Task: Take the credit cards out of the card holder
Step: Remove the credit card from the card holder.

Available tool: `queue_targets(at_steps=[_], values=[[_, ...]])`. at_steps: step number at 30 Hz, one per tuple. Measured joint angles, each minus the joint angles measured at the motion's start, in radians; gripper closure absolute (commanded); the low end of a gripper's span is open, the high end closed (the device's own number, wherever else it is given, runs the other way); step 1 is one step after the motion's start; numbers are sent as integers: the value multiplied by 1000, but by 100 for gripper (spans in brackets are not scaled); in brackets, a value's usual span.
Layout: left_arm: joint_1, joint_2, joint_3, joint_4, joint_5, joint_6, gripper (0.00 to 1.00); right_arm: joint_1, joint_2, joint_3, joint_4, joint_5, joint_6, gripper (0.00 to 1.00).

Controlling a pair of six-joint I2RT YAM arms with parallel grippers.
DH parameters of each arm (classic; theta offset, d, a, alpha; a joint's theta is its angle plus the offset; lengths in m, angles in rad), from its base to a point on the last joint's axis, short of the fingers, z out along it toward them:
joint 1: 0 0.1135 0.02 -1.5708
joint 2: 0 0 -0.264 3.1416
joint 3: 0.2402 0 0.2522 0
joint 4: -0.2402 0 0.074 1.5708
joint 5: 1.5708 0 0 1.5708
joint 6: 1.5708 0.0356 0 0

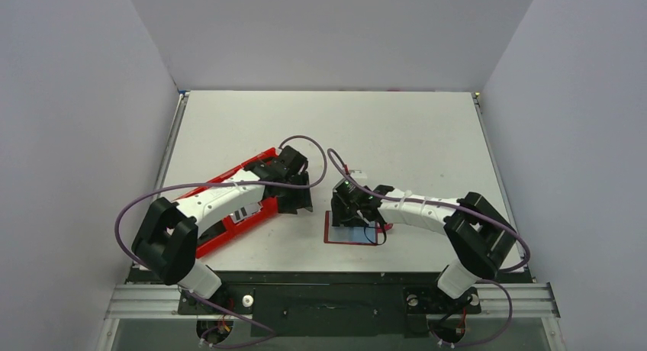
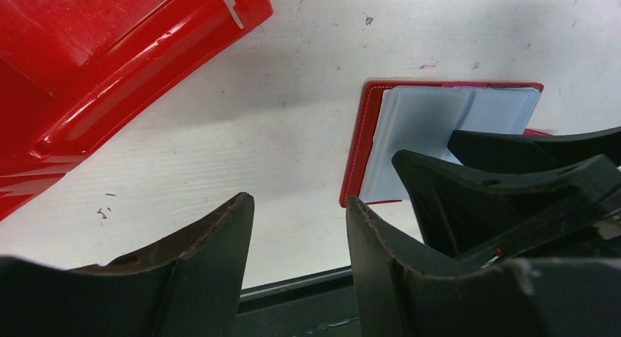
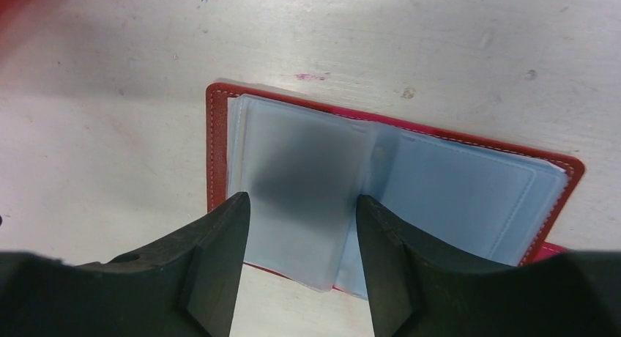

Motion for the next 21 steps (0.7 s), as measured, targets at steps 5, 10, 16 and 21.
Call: queue_targets(at_steps=[5,10,16,21], values=[[5,0,-24,23,20,-16,53,23,42,34,-24,8,-18,53],[10,5,-46,42,38,-30,53,31,68,59,-48,23,-29,61],[11,17,-64,66,63,-37,53,28,78,62,-54,35,-47,86],[9,42,-72,98,99,-38,56,-11,58,24,-23,-6,-47,100]])
